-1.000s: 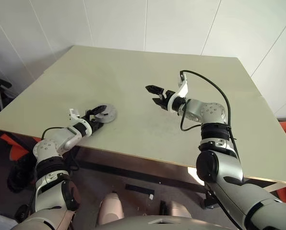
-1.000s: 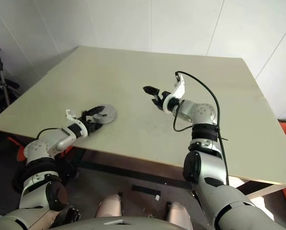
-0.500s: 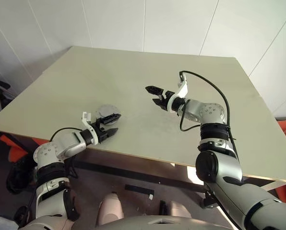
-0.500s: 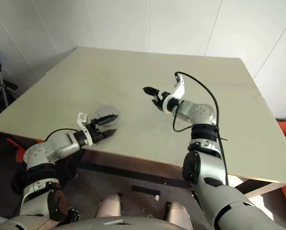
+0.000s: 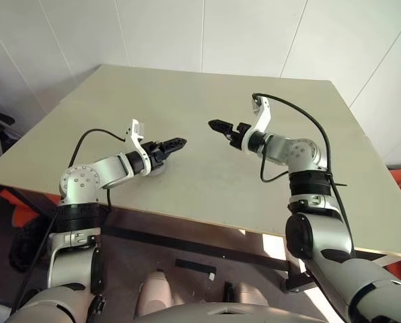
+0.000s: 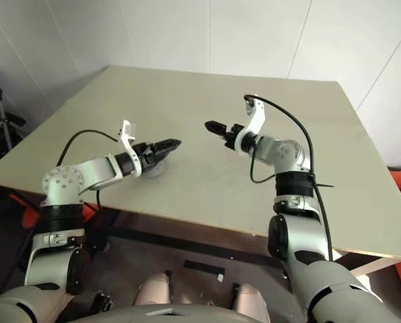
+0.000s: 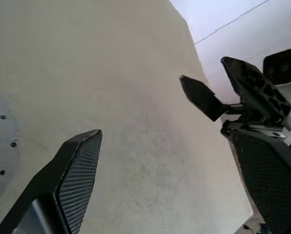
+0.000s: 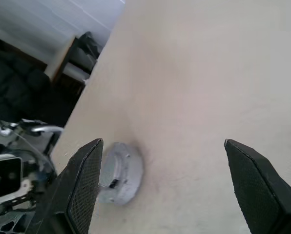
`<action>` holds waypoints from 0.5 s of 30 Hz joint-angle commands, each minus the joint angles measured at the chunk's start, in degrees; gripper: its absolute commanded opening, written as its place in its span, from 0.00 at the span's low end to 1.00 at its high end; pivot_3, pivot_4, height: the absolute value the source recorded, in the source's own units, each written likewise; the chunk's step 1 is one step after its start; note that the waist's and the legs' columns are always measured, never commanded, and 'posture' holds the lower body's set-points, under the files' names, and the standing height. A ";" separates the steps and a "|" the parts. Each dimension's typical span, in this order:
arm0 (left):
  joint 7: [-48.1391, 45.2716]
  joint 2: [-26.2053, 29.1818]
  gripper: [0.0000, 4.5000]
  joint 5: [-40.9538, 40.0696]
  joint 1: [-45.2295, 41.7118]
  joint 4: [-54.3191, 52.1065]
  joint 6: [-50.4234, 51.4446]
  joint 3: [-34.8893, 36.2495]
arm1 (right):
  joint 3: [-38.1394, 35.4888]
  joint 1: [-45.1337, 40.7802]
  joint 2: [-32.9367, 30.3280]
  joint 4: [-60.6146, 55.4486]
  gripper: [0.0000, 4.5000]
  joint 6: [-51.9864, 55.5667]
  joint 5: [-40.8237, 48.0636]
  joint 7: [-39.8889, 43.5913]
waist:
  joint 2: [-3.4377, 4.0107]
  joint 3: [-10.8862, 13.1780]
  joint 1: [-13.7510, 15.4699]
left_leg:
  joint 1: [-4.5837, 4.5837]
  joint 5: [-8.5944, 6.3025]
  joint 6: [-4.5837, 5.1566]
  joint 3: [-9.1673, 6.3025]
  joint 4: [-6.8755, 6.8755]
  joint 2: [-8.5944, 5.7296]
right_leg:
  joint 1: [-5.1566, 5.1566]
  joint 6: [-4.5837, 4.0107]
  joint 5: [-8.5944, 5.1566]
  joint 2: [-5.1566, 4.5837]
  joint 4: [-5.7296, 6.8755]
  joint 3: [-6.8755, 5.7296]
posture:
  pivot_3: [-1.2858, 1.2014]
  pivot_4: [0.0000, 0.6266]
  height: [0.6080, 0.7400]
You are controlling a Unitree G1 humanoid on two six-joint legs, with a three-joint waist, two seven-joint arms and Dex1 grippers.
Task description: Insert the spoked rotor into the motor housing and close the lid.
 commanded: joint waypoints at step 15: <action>-21.97 6.43 1.00 35.75 2.87 -3.70 -37.24 -12.59 | 17.16 11.13 -17.94 -4.42 1.00 -33.92 -23.06 26.13 | 0.00 0.00 -0.28 | -0.07 -0.17 0.30 0.01 0.42 0.02 | 0.01 -0.08 0.02 -0.02 0.22 0.05 | 0.52 0.00 1.00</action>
